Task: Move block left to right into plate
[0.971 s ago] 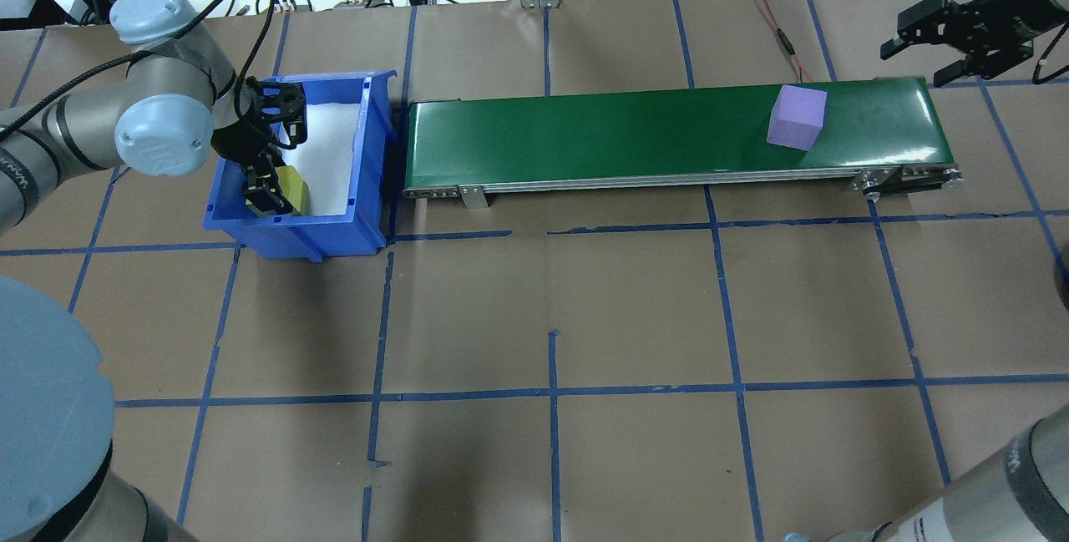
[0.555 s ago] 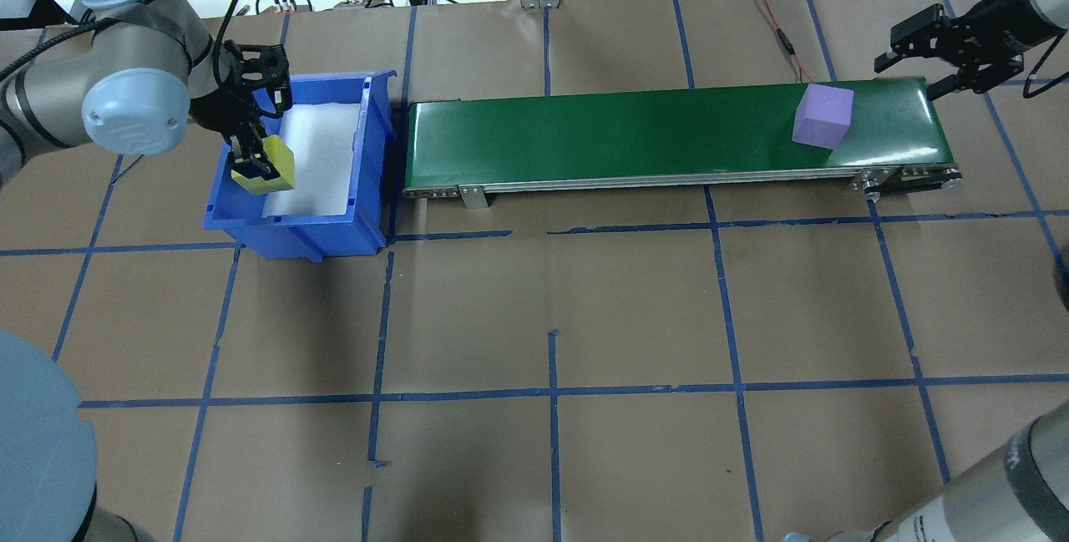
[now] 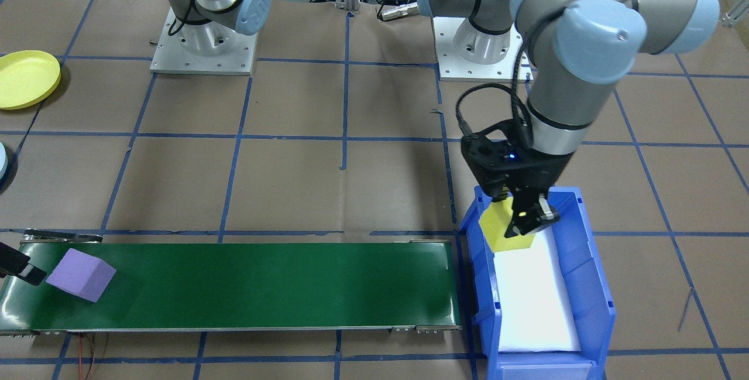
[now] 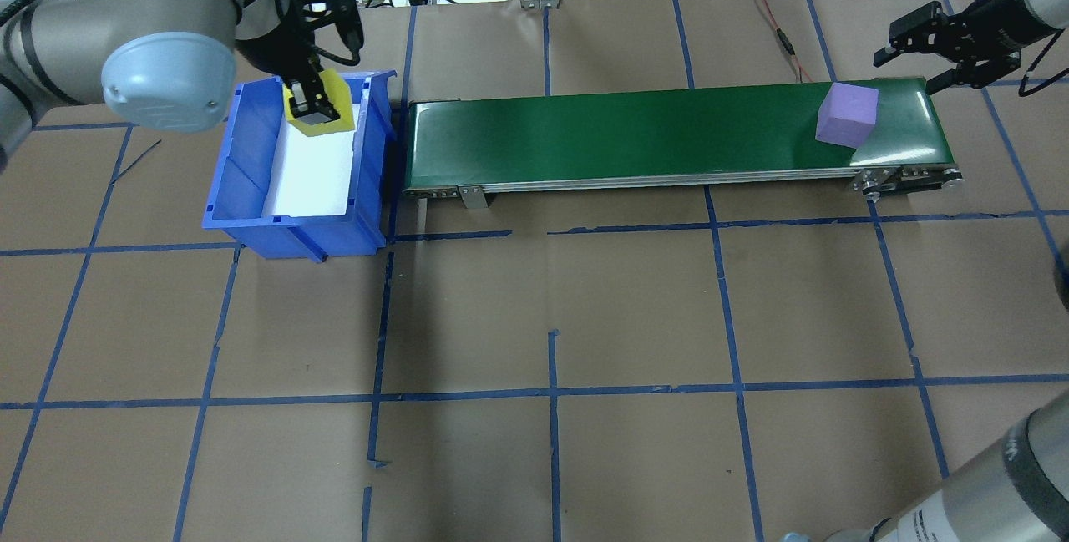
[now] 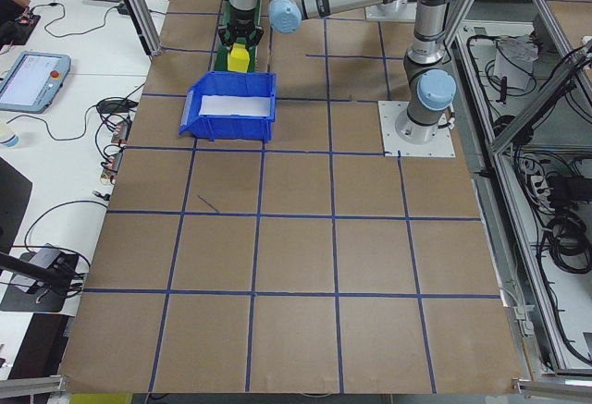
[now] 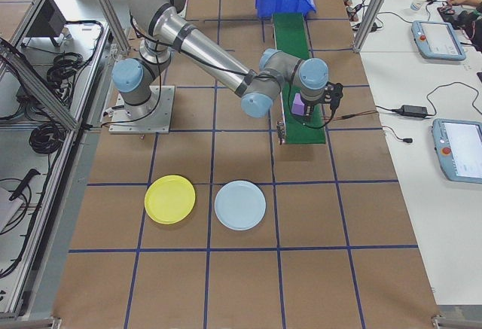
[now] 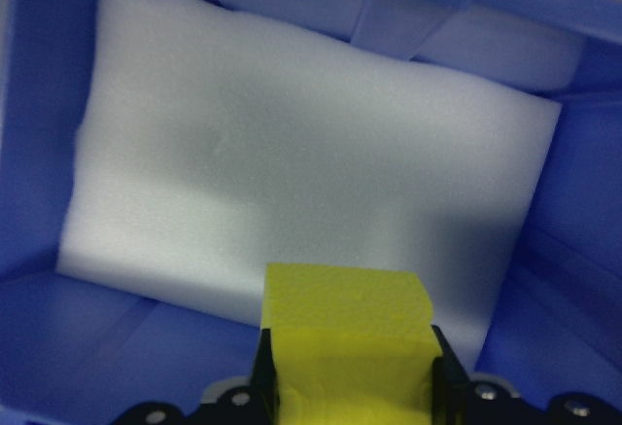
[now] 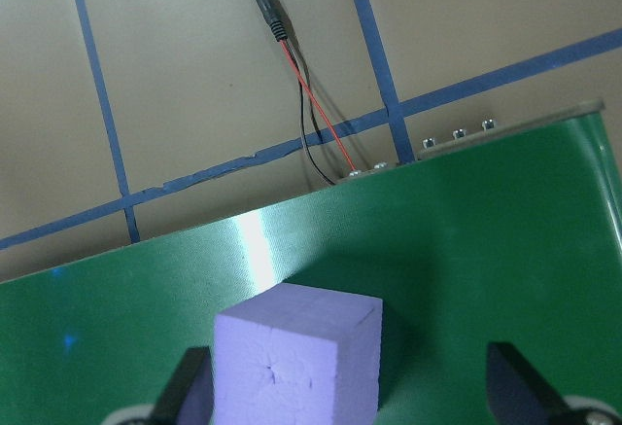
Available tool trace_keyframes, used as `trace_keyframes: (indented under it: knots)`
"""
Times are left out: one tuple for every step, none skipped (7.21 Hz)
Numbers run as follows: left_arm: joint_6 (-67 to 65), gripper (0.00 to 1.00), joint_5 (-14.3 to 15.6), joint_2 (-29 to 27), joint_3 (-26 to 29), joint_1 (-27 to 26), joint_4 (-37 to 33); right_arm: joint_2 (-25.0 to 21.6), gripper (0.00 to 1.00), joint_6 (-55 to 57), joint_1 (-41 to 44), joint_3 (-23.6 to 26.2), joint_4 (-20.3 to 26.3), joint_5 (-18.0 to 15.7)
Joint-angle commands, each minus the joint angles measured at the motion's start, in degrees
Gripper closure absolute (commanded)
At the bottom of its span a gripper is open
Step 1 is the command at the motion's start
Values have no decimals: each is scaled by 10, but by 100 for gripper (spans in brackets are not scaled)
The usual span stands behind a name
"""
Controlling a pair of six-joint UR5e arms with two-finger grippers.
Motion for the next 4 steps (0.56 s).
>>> trace_keyframes:
  knots:
    - [-67,63,-55,-9,11,-44,7,10,0,-1,0,0,-4,-2]
    - [-67,63,-63,-29,11,-44,11,13,0,0,0,1,-5,-4]
    - [-65,63,-66,-66,11,-46,51,21,0,0,0,1,-13,-4]
    - [-65,63,-66,-97,11,-48,86,27,0,-1,0,2,-25,-6]
